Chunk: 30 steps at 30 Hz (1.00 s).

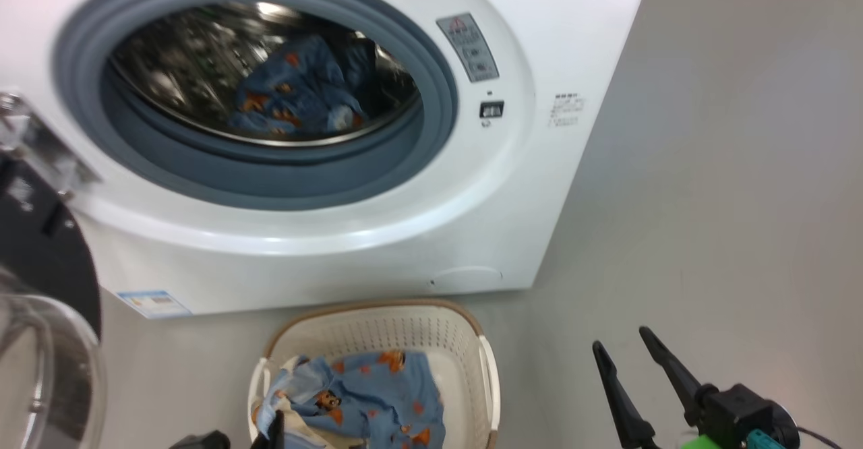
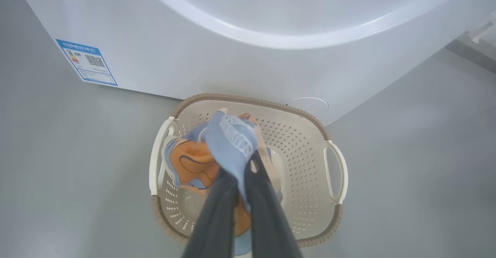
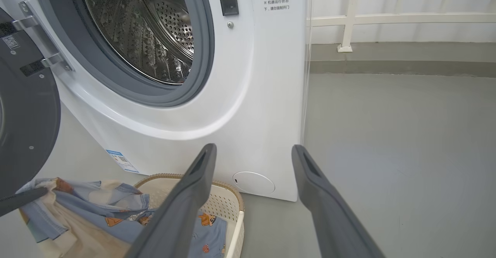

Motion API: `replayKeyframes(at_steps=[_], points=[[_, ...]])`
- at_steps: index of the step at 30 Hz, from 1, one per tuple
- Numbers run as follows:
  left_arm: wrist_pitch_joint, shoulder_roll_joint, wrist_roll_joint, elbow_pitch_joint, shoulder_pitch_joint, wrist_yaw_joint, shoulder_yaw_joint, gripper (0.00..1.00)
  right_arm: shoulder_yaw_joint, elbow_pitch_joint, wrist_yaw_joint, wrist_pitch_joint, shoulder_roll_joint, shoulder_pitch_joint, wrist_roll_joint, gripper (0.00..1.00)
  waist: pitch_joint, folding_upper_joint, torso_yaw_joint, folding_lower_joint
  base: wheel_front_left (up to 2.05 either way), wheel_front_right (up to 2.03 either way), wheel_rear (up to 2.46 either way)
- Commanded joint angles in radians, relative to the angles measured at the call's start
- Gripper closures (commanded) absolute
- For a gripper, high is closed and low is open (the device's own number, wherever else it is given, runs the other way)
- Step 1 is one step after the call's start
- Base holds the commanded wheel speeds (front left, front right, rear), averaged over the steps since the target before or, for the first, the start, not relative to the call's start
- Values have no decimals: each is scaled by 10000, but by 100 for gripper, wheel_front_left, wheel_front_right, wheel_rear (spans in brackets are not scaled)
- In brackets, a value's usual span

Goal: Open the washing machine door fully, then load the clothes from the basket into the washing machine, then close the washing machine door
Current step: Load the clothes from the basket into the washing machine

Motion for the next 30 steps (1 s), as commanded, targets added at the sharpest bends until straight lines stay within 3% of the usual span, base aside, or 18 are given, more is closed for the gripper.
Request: replayKeyframes(at_steps=[1,15,30], points=[[-135,21,232,-492,158,131,556,100,242,-198,27,-49,-105,106,61,0,-932,0,470,0,0,0,0],[-135,-370,2330,-3543,2174,336,2038,100,-34,-375,27,-49,-305,965,125,0,-2081,0,366,0,0,0,0],[-135,-476,3096,-5207,2844,337,2182,100,-353,-342,27,-49,-262,1406,50,0,-2386,0,339,0,0,0,0]])
